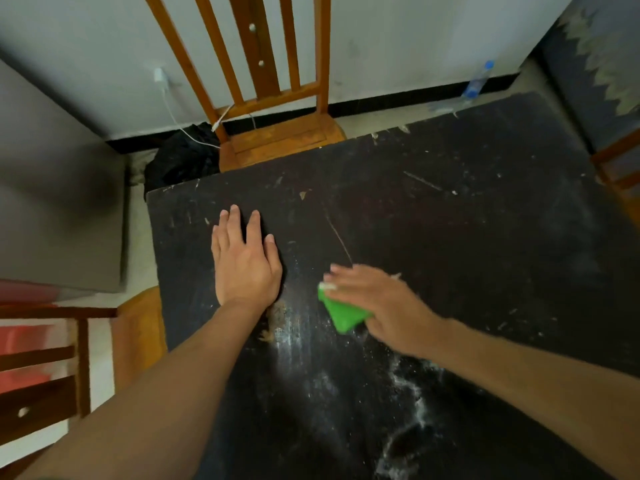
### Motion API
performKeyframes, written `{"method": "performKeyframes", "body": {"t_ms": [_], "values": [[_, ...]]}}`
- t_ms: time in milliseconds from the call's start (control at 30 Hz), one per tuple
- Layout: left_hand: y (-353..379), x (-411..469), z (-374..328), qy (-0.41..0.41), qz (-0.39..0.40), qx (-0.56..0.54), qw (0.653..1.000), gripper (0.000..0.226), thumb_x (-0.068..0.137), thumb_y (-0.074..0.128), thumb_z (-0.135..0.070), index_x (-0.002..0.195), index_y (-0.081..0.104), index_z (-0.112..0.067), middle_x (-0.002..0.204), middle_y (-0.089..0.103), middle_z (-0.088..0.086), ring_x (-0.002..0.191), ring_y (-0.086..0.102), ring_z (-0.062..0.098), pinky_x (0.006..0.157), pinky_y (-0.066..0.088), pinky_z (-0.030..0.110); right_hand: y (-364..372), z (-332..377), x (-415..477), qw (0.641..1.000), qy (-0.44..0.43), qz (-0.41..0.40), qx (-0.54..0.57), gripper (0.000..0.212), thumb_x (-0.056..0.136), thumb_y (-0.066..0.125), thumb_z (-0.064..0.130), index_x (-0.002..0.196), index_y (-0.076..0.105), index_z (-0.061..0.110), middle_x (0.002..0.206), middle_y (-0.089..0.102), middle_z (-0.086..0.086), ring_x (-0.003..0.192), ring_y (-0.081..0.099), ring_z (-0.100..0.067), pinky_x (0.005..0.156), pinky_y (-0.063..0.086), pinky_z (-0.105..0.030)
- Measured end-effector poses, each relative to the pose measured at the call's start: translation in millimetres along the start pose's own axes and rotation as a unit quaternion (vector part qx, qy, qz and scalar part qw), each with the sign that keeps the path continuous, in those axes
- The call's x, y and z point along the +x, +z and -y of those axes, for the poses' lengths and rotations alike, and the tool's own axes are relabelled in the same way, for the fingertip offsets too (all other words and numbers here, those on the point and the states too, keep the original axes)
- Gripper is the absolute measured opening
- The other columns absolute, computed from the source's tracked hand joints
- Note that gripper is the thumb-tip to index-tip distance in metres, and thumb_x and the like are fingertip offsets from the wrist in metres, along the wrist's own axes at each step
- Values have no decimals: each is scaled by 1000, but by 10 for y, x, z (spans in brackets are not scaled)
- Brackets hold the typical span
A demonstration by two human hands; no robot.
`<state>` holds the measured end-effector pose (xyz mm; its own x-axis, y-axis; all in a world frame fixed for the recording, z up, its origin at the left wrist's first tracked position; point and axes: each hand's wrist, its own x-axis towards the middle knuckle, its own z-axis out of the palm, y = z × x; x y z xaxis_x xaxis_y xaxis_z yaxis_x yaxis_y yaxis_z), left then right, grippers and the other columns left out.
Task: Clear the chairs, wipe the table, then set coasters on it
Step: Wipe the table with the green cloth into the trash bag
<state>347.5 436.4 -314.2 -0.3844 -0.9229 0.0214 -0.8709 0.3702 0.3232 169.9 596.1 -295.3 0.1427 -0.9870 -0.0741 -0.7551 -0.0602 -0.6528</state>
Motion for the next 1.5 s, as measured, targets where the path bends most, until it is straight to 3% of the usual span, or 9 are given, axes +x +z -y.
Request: {"method": "performKeyframes", "body": {"t_ms": [133, 267, 433, 667, 767, 900, 1000, 1200, 1500], "values": [[-175, -79, 137, 23, 29, -17, 999, 42, 102, 40, -22, 140, 47, -5, 153, 34, 21, 145, 24, 35, 121, 18, 46, -76, 218, -205, 992, -12, 111, 56, 60, 72, 51, -5, 127, 62, 15, 134, 60, 1, 132, 47, -5, 113, 35, -29], [-463, -550, 476, -84, -21, -3, 996, 39, 101, 42, -20, 137, 51, -6, 149, 40, 21, 141, 31, 37, 118, 24, 49, -554, 54, 735, 997, 36, -64, 13, 54, 72, 54, -7, 122, 66, 10, 123, 66, -12, 113, 61, -18, 105, 41, -23], [-433, -1127, 625, -224, 33, -36, 973, 54, 103, 27, -39, 153, 18, -23, 151, 32, 13, 135, 37, 33, 107, 39, 51, -729, -413, 1972, 963, 198, -172, -56, 50, 89, 56, 4, 138, 52, 19, 141, 53, -6, 130, 47, -26, 111, 29, -33], [-379, -1172, 670, -213, 26, -71, 974, 55, 102, 25, -40, 154, 15, -25, 143, 37, 12, 95, 59, 28, 70, 47, 34, 167, 183, 873, 998, -47, -40, 5, 56, 72, 44, -6, 121, 66, 7, 134, 59, -11, 134, 46, -26, 116, 27, -40], [-398, -1169, 656, -215, 31, -75, 973, 56, 102, 26, -39, 154, 15, -24, 141, 38, 13, 90, 57, 25, 66, 43, 30, 365, 504, -27, 992, -71, 92, 40, 55, 73, 39, 9, 119, 68, 16, 133, 60, 5, 138, 40, -10, 117, 25, -33], [-415, -1148, 651, -224, 38, -69, 971, 56, 102, 24, -40, 154, 12, -26, 146, 35, 12, 97, 60, 29, 68, 44, 32, 221, 586, -124, 979, -23, 165, 116, 57, 69, 55, -11, 115, 71, 19, 124, 64, 10, 121, 51, 7, 105, 37, -14], [-422, -1153, 641, -226, 40, -76, 970, 55, 102, 24, -39, 155, 12, -26, 150, 31, 12, 103, 59, 31, 72, 46, 35, -153, 574, 672, 992, 26, 45, 116, 55, 74, 61, -16, 118, 69, 15, 115, 64, 7, 100, 59, 3, 89, 42, -5], [-393, -1145, 659, -215, 22, -81, 973, 55, 103, 24, -40, 155, 12, -26, 137, 40, 9, 84, 46, 12, 68, 43, 29, -423, -10, 2361, 968, 178, -178, -8, 50, 89, 54, 1, 136, 55, 17, 138, 55, -7, 128, 49, -24, 110, 35, -31], [-404, -1158, 710, -213, 17, -108, 971, 54, 103, 27, -39, 154, 13, -26, 133, 44, 10, 94, 59, 27, 75, 54, 42, 485, 716, 576, 992, -69, 95, 40, 70, 62, 50, -11, 125, 66, 15, 134, 60, -1, 132, 46, -7, 116, 28, -27]]}}
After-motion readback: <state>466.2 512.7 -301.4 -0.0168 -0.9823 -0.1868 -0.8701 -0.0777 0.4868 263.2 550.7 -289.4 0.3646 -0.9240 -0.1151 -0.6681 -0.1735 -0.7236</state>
